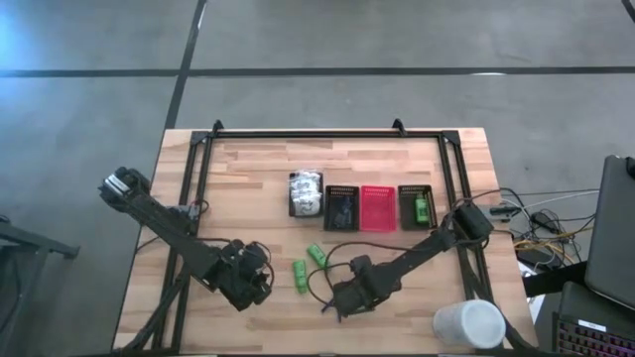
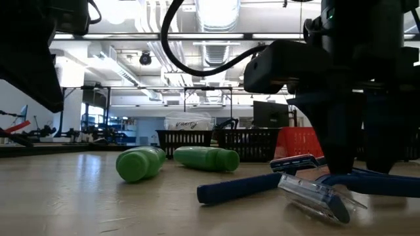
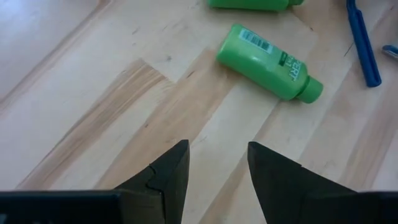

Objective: Pick & Place Travel size toiletries
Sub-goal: Put the blue razor into the red bin

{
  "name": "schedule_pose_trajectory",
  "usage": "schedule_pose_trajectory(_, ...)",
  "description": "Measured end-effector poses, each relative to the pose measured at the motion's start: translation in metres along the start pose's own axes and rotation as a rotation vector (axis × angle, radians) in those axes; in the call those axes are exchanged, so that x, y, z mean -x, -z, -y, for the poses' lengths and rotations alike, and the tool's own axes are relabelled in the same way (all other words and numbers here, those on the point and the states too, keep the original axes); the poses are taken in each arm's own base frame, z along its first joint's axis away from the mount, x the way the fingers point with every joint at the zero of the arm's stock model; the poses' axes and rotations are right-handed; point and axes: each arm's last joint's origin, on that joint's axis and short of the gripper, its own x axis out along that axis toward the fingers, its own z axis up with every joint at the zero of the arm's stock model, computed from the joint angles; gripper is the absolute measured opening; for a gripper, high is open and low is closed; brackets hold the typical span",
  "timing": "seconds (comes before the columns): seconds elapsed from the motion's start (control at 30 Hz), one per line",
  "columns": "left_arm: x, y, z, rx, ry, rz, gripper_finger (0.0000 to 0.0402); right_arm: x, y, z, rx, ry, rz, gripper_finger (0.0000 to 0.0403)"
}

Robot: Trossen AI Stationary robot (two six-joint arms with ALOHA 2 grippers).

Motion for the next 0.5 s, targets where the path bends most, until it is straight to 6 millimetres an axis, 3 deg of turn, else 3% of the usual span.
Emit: schedule_pose_trajectory(0.5,0.006,0.008,-0.046,0.145,0.144,0.076,0.0168,-0.001,-0.017,-0.003,0.114,0.018,0.012,0.0043)
